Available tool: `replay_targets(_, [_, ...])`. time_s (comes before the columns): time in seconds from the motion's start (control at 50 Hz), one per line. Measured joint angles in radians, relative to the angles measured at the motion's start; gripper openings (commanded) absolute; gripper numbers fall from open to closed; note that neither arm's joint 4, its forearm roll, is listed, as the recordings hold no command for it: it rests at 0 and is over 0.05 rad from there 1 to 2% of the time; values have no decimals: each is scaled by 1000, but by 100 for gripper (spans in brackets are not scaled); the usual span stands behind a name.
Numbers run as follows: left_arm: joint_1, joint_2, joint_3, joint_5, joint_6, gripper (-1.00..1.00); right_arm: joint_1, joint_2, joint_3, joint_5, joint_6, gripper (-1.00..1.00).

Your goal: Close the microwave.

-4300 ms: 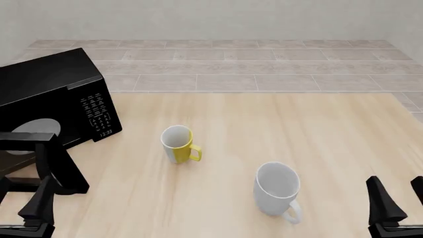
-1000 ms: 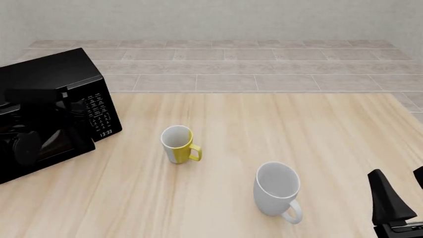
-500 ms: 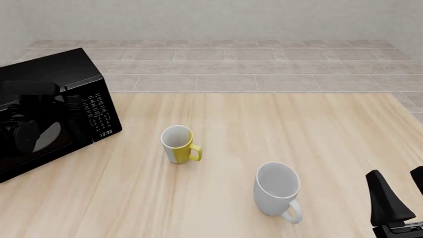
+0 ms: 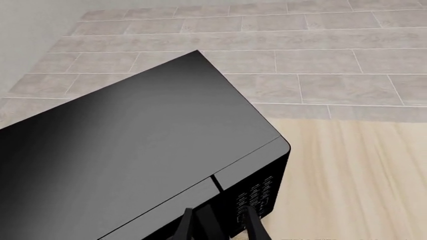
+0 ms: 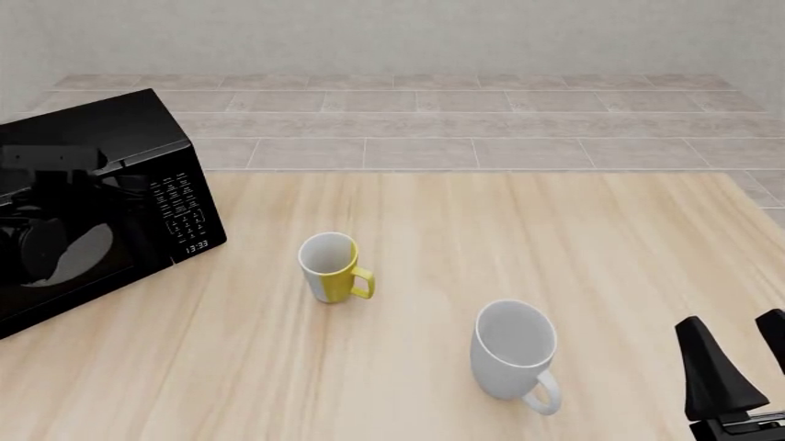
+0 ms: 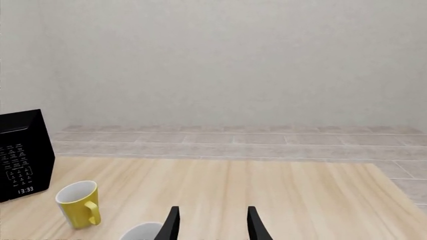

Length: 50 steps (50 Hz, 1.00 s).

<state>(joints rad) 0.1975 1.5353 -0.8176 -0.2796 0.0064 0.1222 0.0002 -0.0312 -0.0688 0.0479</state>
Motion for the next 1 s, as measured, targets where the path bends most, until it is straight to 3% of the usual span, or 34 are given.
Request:
replay_targets(0.2, [-31,-33,58,-69,49,100,1,0,5,-1,0,100])
replay_targets(0.46, [-93,-344,265,-76,79,100,3,0,11,2,-2,100])
replay_targets(0.72, [-134,-772,438,68,61,100,2,0,14,6,-3,100])
replay_targets(1.0, [-165,-1182,491,325,42,100,4,0,19,8,-8,100])
